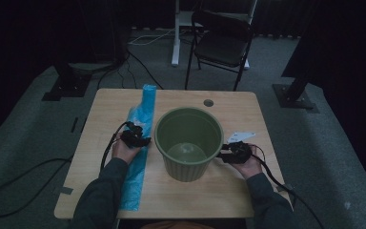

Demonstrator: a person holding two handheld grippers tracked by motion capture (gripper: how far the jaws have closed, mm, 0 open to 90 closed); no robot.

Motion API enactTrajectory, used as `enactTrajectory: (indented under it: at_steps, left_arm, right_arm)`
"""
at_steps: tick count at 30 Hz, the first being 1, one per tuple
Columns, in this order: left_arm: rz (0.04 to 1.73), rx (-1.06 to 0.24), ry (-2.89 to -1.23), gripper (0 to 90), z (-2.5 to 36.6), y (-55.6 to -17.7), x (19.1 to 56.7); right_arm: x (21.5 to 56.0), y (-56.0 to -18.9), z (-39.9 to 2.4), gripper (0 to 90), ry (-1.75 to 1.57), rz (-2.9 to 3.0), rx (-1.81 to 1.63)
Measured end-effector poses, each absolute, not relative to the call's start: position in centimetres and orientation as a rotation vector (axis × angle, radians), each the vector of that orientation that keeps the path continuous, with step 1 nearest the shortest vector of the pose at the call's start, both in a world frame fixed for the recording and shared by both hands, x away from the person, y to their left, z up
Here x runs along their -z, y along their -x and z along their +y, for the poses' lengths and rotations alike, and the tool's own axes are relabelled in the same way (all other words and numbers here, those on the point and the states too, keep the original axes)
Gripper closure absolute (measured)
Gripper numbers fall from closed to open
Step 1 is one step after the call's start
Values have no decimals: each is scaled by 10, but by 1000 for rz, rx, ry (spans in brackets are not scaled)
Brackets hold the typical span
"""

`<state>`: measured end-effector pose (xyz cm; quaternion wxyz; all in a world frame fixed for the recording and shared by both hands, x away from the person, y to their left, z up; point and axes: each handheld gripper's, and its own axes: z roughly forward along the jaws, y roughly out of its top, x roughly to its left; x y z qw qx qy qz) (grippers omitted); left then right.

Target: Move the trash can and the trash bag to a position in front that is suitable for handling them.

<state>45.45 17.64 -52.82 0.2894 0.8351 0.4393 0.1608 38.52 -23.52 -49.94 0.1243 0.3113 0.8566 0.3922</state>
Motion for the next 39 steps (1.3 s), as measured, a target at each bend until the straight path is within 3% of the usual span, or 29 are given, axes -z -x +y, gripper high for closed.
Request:
enactTrajectory:
  at_steps: [3, 6, 19, 20, 21, 22, 26, 39]
  left_arm:
    - [1165, -430, -2234, 734, 174, -456, 527]
    - [1154, -426, -2240, 812, 169, -457, 527]
    - [977, -354, -2256, 829, 137, -455, 528]
    - [972, -352, -2255, 815, 136, -455, 528]
    - [972, -353, -2246, 741, 136, -455, 528]
    - [976, -356, -2238, 741, 136, -454, 527]
    - [1010, -364, -2174, 554, 146, -451, 518]
    - [1025, -428, -2103, 495, 179, -429, 493]
  right_arm:
    - [500, -385, -235, 542, -911, 2496, -1136]
    - [500, -385, -235, 543, -906, 2498, -1132]
    - [501, -384, -235, 543, -901, 2502, -1130]
    - [501, -383, -235, 544, -908, 2501, -1129]
    - [501, -383, -236, 544, -913, 2501, -1130]
    - [501, -383, -236, 544, -913, 2501, -1130]
    - [501, -381, -238, 543, -922, 2495, -1138]
    - [503, -383, -238, 541, -924, 2501, -1129]
